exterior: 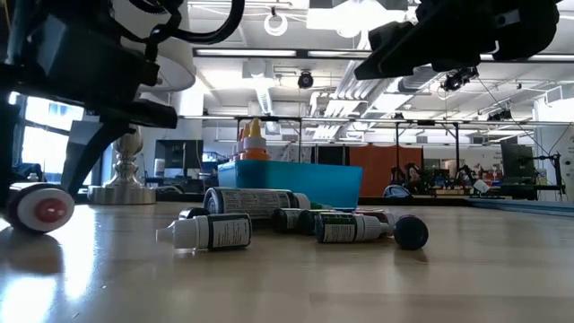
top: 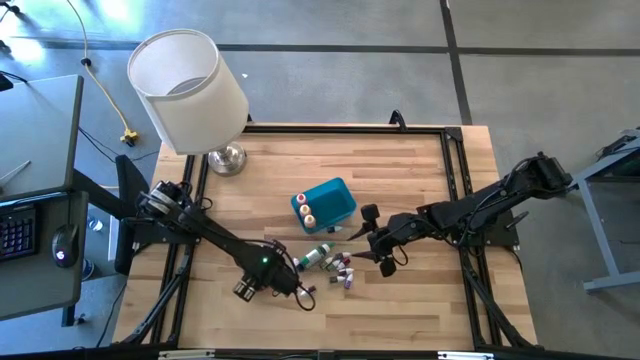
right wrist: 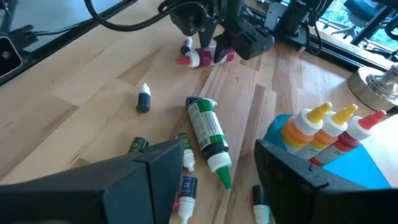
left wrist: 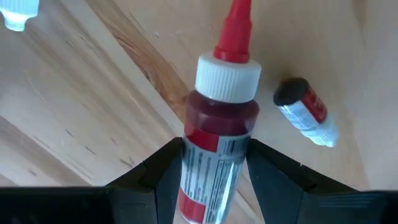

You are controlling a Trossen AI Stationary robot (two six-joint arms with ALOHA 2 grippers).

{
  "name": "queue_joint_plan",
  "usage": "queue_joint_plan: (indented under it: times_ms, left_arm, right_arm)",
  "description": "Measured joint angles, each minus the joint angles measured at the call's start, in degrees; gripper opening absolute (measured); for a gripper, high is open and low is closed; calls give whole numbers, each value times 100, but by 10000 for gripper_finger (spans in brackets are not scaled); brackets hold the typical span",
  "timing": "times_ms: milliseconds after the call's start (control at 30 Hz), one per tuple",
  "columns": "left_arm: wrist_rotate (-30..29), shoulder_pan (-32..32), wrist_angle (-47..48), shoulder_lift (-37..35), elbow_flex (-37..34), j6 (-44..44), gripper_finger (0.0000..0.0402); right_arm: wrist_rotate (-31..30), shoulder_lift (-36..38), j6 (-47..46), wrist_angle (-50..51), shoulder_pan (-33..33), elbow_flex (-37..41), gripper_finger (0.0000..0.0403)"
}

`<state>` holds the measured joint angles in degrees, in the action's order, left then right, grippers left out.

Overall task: Pick & Place food coloring
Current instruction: Put the large red food coloring bottle into the bin

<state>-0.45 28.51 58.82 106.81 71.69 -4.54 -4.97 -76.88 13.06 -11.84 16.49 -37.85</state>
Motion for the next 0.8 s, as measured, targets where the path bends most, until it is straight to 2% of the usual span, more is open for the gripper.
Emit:
queue_joint_plan:
  times_ms: [367, 467, 667, 800]
  left_arm:
    - [-223, -4, -655, 6, -123, 418, 168]
    - [-306, -4, -954, 8, -125, 762, 168]
    - [-1263, -2, -1457, 33, -136, 1605, 153]
    - [-1924, -7, -1707, 34, -141, 2307, 134]
  right_arm:
    - [0, 0, 0, 0, 0, -2, 193]
    - [2, 0, 0, -2, 0, 0, 193]
    - [-25, 0, 2, -3, 0, 0, 193]
    - [-395, 0, 2, -4, 0, -1, 193]
